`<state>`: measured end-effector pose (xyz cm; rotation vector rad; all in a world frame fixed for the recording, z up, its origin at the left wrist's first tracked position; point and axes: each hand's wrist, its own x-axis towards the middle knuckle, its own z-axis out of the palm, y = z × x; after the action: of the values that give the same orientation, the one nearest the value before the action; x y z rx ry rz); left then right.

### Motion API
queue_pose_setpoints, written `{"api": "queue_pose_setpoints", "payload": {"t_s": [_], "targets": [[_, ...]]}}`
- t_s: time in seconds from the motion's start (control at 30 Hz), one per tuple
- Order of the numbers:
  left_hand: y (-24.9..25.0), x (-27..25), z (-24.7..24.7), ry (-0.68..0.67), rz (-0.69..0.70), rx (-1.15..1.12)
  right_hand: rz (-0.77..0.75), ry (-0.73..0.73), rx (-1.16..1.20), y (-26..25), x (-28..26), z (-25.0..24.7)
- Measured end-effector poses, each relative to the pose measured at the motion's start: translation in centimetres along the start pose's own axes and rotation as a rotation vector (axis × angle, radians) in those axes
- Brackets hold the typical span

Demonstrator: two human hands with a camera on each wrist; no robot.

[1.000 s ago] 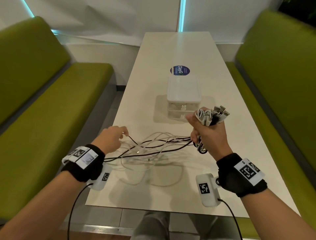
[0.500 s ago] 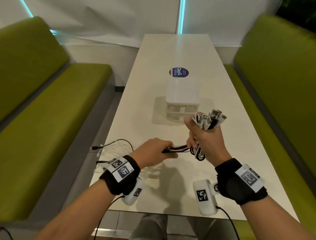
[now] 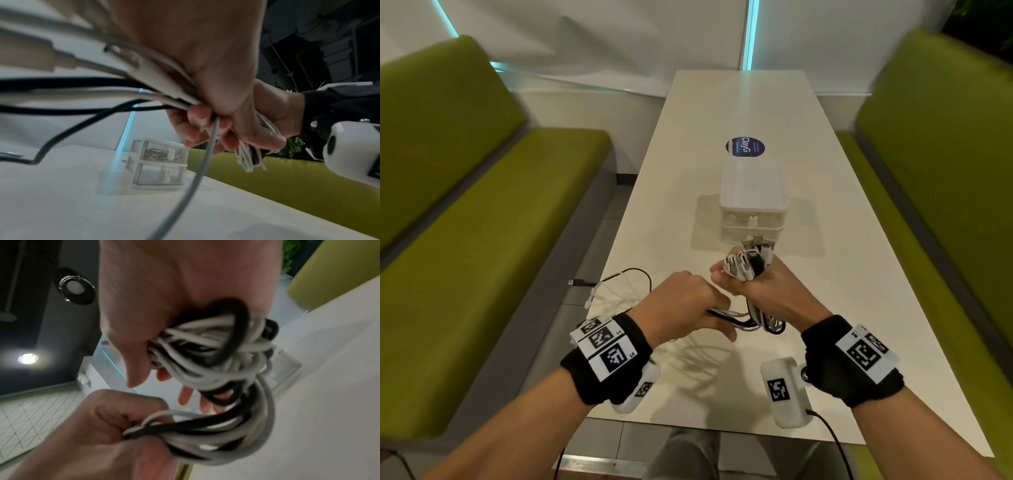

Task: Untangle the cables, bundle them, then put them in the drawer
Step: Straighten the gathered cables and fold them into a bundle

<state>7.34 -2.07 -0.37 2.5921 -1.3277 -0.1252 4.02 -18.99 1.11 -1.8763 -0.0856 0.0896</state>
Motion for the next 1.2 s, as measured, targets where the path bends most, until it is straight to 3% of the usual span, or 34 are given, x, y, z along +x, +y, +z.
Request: {"api": "queue_pose_setpoints", "payload": {"t_s": [0.13,0.4,0.57,0.7,0.83,0.93,1.03,1.2], "targets": [[0.5,0.0,-0.1,0.084,0.017,-0.090,0.002,-0.092,0.063,0.1,-0.5,0.1],[0.4,0.3,-1.0,0.001,-0.161,-0.217,0.169,-0.257,0.252,0.8,-1.2,0.4],[0.9,0.7,-1.6,-0.054,-0.193,-0.042,0.201,-0.352,0.199,1.0,-1.3,0.4],[1.3,1.0,-1.8,0.002,-0.214,0.007,0.194,-0.375,0.115,0.5,-1.5,0.0],[0.6,1.3,-1.6,-0.088,-0.230,0.048,0.176,-0.396,0.004,0.5,-1.8,-0.1],[0.2,1.5,-2.3,-0.213,-0.214,-0.057,0.166,-0.427,0.013,0.4,-1.4,-0.6],[-0.3,1.6,-2.9,-0.305,-0.188,-0.118,0.118,-0.386,-0.047,0.3,-0.8,-0.7],[-1.2,1.5,-2.5,-0.202,-0.236,-0.088,0.095,-0.203,-0.198,0.9,-0.2,0.1]]}}
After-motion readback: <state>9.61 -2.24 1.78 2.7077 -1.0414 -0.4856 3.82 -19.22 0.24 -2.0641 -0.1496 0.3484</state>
